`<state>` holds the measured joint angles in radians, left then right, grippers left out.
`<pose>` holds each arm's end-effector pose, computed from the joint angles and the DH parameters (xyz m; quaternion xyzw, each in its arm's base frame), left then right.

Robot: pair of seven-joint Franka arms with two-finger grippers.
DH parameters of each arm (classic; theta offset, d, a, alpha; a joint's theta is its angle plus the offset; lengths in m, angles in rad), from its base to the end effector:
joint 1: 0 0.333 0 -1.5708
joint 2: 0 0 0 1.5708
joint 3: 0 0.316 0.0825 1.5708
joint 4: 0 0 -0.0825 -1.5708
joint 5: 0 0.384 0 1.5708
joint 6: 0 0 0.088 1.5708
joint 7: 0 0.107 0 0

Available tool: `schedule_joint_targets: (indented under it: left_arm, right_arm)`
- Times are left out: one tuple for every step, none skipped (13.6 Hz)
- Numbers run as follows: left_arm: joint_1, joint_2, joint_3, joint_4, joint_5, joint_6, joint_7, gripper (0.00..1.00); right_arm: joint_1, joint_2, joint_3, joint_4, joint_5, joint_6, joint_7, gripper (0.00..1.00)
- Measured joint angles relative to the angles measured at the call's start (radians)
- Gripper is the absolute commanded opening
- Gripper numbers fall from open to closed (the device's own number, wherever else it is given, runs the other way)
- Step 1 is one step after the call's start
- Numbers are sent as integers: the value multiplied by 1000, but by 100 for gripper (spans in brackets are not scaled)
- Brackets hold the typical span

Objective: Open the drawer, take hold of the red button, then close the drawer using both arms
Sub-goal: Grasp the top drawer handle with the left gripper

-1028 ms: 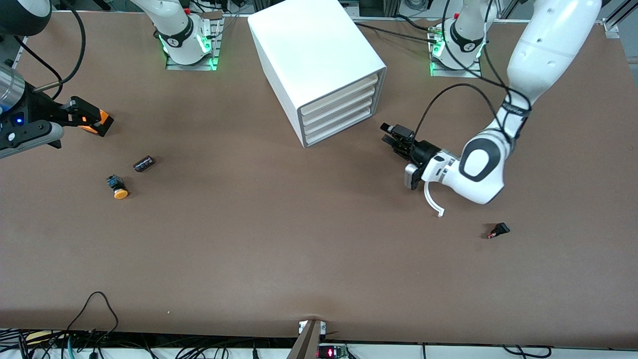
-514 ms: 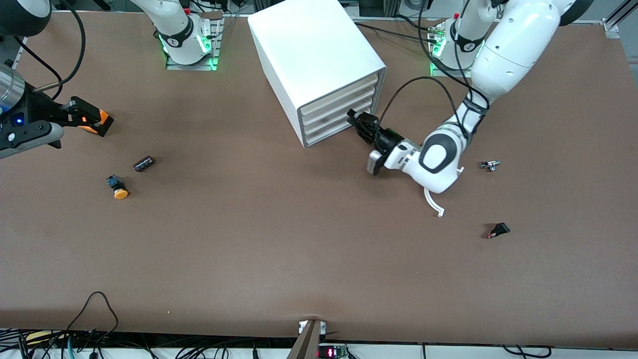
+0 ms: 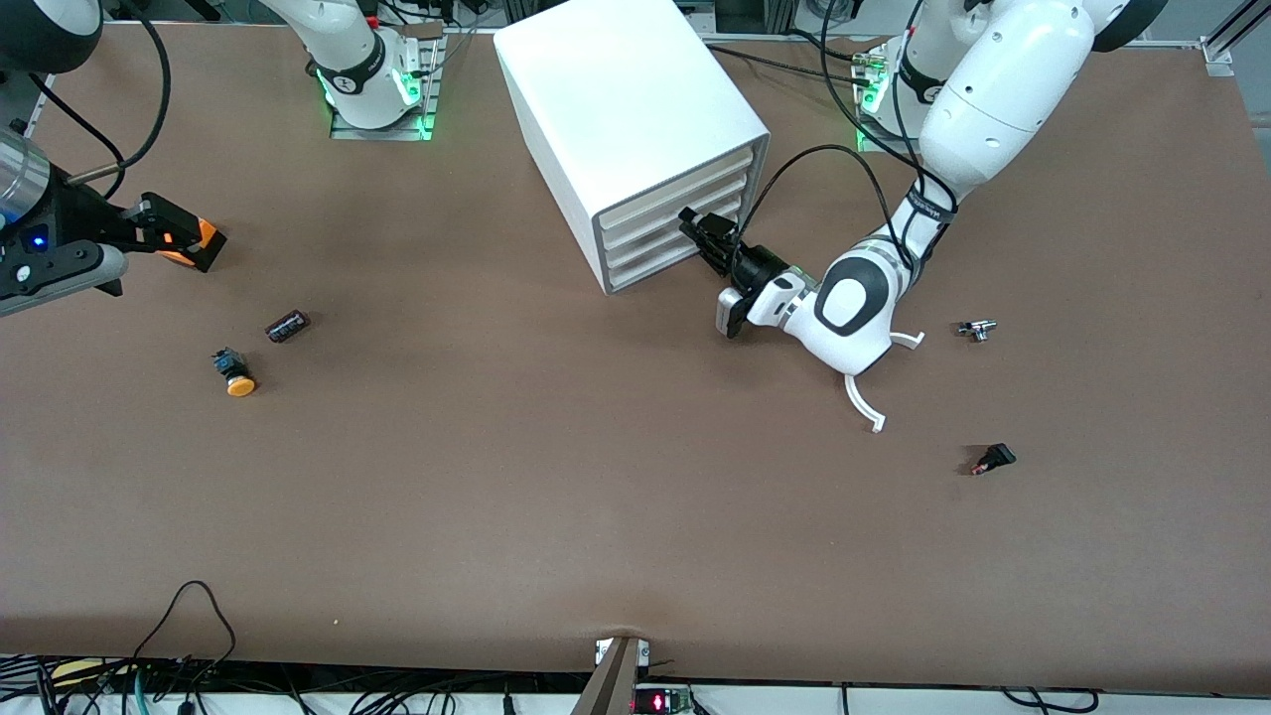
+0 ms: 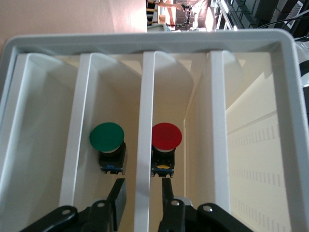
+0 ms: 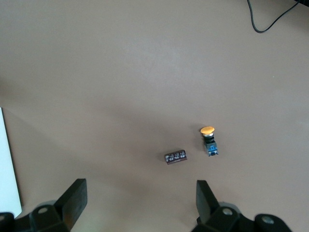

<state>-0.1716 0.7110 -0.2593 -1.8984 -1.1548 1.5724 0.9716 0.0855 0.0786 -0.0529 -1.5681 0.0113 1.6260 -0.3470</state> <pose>0.4621 -0.3171 0.1599 0.6837 -0.2463 -0.2521 0.6390 0.5816 0.0213 0.5860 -0.9820 -0.1883 0.0096 0.0051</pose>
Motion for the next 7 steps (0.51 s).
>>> schedule_joint_targets:
  left_arm:
    - [-5,0,-1,-7,-8,0,0,31]
    - [-11,0,-1,-13,-13,0,0,27]
    - [-17,0,-1,-16,-18,0,0,24]
    - [-22,0,-1,-17,-21,0,0,19]
    - [-24,0,-1,-17,-22,0,0,15]
    - [-24,0,-1,-17,-22,0,0,13]
    - [-24,0,-1,-17,-22,0,3,13]
  right_arm:
    - [0,0,0,0,0,0,0,100]
    - [0,0,0,0,0,0,0,100]
    - [0,0,0,0,0,0,0,100]
    - [0,0,0,0,0,0,0,100]
    - [0,0,0,0,0,0,0,100]
    - [0,0,0,0,0,0,0,100]
    - [0,0,0,0,0,0,0,100]
